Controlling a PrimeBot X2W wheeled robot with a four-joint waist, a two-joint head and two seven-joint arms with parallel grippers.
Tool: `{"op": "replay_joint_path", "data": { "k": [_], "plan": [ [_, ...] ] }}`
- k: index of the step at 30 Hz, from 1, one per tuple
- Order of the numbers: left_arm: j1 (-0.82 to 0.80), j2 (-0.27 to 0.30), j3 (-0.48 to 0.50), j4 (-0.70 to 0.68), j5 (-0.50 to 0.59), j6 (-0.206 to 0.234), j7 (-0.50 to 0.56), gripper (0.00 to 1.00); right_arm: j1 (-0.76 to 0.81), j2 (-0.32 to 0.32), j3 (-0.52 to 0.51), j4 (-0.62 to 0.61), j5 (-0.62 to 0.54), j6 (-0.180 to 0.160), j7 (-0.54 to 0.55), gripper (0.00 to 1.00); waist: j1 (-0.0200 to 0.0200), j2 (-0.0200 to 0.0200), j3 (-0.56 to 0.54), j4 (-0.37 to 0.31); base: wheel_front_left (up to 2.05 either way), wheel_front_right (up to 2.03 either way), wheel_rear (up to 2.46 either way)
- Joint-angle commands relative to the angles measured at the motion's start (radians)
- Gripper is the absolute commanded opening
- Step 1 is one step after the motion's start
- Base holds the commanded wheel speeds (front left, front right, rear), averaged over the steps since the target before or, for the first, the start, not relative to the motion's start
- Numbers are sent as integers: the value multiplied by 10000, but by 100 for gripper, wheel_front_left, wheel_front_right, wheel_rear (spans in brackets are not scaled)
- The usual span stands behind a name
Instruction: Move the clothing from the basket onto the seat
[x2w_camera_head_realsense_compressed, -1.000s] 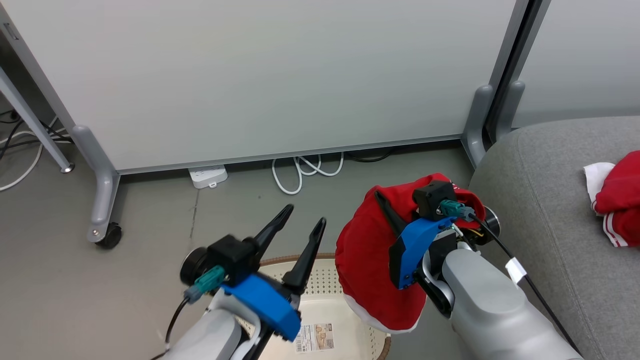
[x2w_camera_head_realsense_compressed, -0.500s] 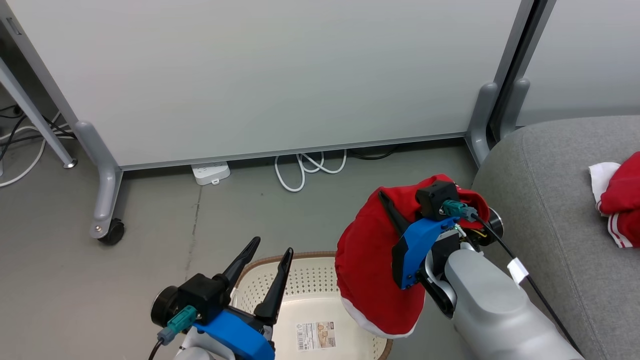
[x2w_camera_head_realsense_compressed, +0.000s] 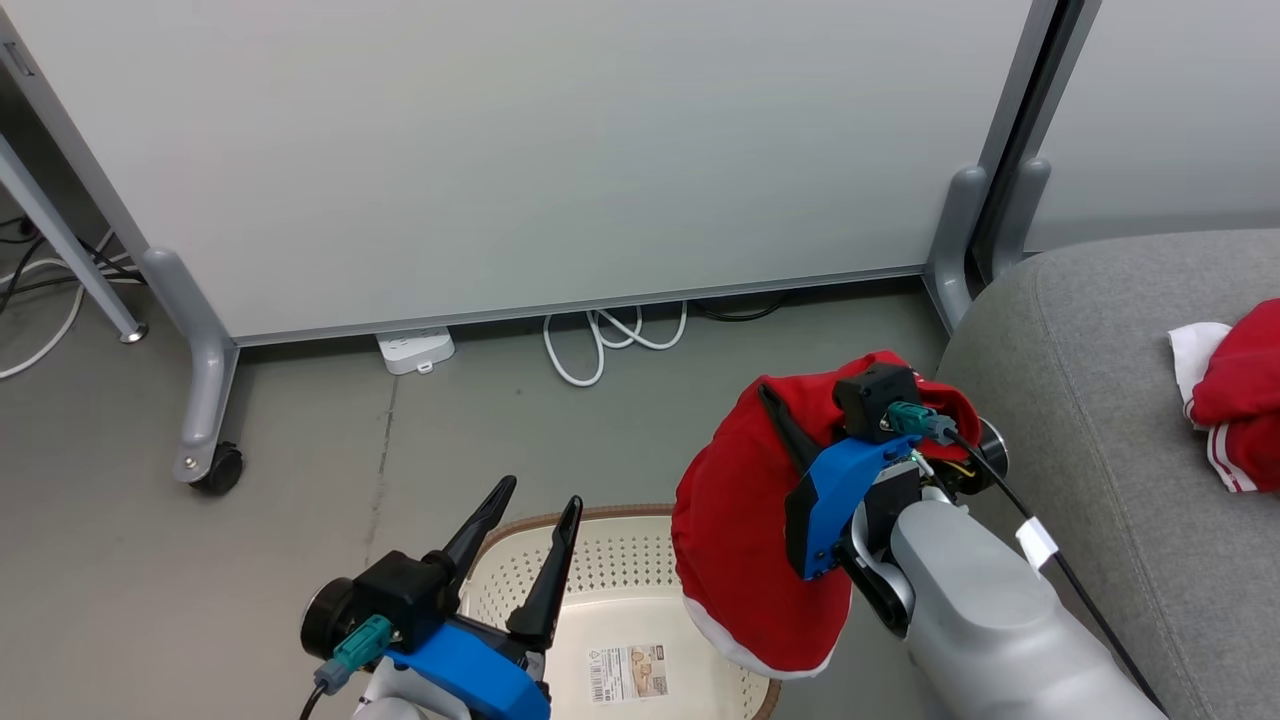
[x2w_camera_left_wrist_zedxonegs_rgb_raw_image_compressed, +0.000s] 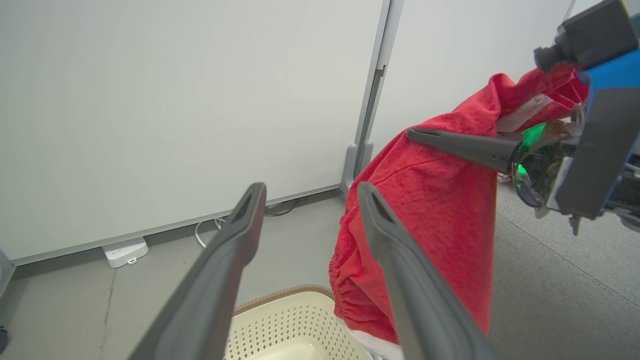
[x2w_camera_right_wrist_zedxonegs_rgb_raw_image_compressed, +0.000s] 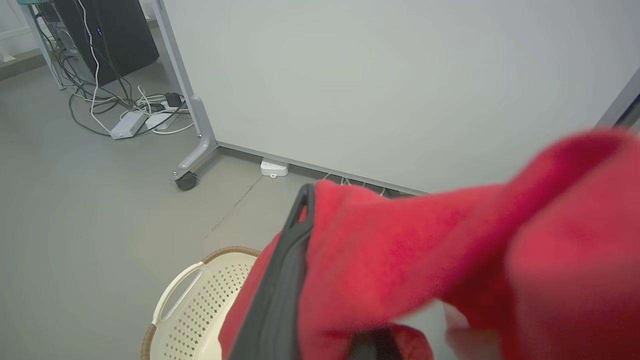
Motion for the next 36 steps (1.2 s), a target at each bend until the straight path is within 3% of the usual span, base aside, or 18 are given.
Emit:
{"op": "replay_joint_path", "data": {
  "k": [1, 9, 26, 36],
  "plan": [
    [72, 2, 11, -1, 16, -37, -29, 100, 139, 2, -27, -2, -105, -9, 22, 0, 0, 0, 18, -6, 0, 0, 0],
    [-2, 133, 75, -190, 21, -42, -29, 100, -21, 0, 2, -202, -68, -9, 27, 0, 0, 0, 203, -715, 0, 0, 0],
    [-326, 235, -52, -284, 25, -43, -29, 100, -140, 0, -168, -215, -131, -7, -108, 0, 0, 0, 449, -3765, 0, 0, 0],
    [-420, 324, -108, -227, 0, -43, -30, 100, -68, 7, -199, -348, 6, -7, -113, 0, 0, 0, 633, -4897, 0, 0, 0]
  ]
}}
